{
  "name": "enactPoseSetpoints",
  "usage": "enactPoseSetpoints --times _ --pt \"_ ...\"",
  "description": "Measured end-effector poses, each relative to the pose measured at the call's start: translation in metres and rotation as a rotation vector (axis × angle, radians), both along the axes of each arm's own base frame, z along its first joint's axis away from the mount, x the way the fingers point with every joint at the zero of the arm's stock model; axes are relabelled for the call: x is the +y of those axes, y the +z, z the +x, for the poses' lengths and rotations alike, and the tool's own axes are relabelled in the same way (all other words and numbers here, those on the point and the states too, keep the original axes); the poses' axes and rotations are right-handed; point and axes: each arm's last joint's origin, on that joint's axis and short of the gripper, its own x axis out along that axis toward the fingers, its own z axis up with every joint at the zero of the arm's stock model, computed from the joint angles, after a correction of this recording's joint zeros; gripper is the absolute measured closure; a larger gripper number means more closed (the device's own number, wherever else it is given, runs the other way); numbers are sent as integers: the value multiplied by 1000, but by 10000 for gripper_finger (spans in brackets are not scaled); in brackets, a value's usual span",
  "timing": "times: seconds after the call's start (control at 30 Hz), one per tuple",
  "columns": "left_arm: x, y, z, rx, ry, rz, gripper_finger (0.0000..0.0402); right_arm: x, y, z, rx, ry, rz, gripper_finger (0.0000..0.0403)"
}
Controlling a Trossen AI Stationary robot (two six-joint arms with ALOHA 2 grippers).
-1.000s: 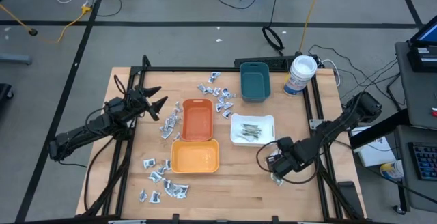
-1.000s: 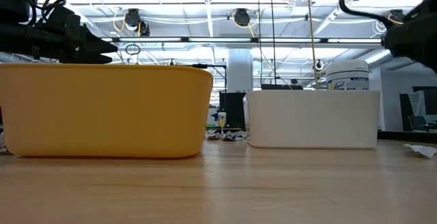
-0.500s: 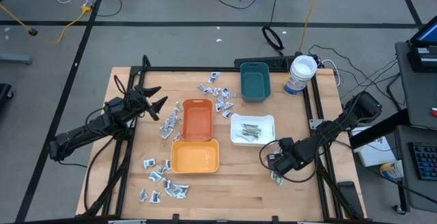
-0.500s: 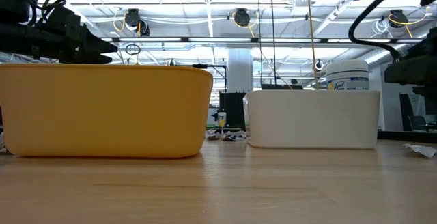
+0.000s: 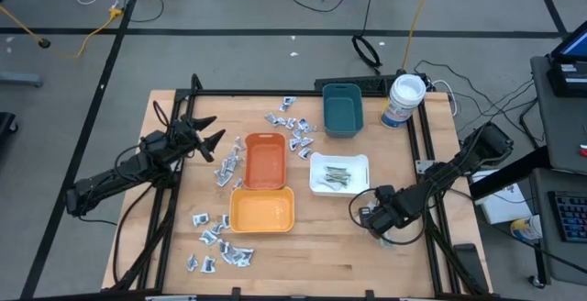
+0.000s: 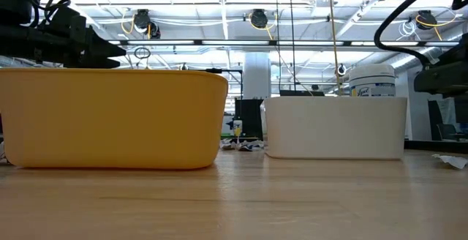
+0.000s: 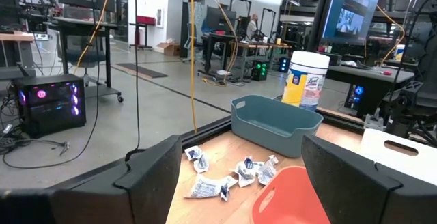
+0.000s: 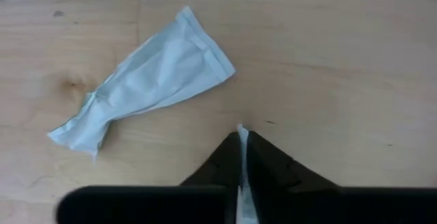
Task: Pick & Place First Aid Supplies
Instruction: Put the green sachet into the white bin
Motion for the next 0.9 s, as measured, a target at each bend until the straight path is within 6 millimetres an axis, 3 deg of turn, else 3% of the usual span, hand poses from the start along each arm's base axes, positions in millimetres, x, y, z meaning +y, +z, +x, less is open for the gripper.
enactPoseSetpoints --times 0.23,0.47,0.9 --pt "0 0 0 0 0 0 94 1 4 2 3 39 0 381" --pt "0 0 0 0 0 0 93 2 32 10 -48 173 56 399" --pt "0 0 0 0 0 0 94 -8 85 17 -75 764 134 399"
